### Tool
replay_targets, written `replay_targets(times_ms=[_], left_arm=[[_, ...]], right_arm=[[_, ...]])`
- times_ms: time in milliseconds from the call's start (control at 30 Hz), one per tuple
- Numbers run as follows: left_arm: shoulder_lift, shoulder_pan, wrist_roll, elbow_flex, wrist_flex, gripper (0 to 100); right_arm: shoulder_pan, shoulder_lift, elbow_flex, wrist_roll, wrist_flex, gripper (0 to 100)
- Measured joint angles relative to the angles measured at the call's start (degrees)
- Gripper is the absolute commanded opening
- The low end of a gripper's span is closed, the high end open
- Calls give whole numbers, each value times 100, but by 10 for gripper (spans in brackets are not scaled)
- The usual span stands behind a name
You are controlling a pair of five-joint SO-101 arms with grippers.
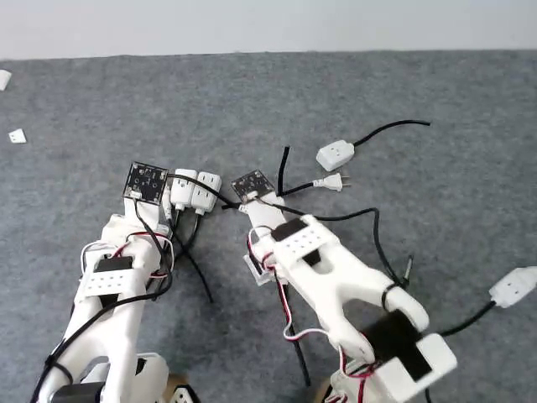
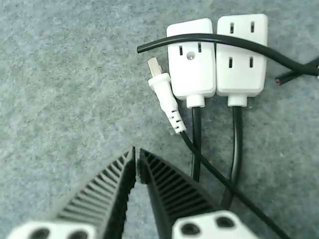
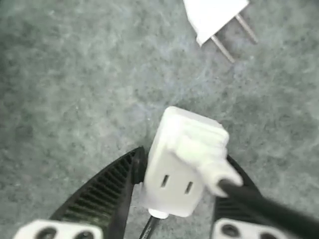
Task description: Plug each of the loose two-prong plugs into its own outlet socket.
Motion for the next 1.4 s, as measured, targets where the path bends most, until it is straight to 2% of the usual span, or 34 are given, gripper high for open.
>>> replay_targets(times_ms=[67, 267, 600, 767, 967, 1033, 1200, 1333, 1400], left_arm=[[0, 0, 0, 0, 0, 15], [0, 0, 0, 0, 0, 15], [0, 0, 0, 0, 0, 15], [0, 0, 0, 0, 0, 15], [0, 0, 0, 0, 0, 15], [0, 0, 0, 0, 0, 15], [0, 0, 0, 0, 0, 16], [0, 0, 0, 0, 0, 18], [0, 0, 0, 0, 0, 51]], right_arm=[[53, 0, -35, 0, 26, 9], [809, -44, -70, 132, 220, 9], [3780, -1556, -114, 316, 985, 8], [5178, -1609, -141, 870, 993, 8], [6391, -835, -862, 1380, 1037, 10], [6664, -387, -1160, 1477, 1037, 46], [6919, 668, -1916, 1670, 1046, 246], [6971, 677, -2145, 1670, 1398, 236], [6936, 466, -2154, 1670, 1802, 237]])
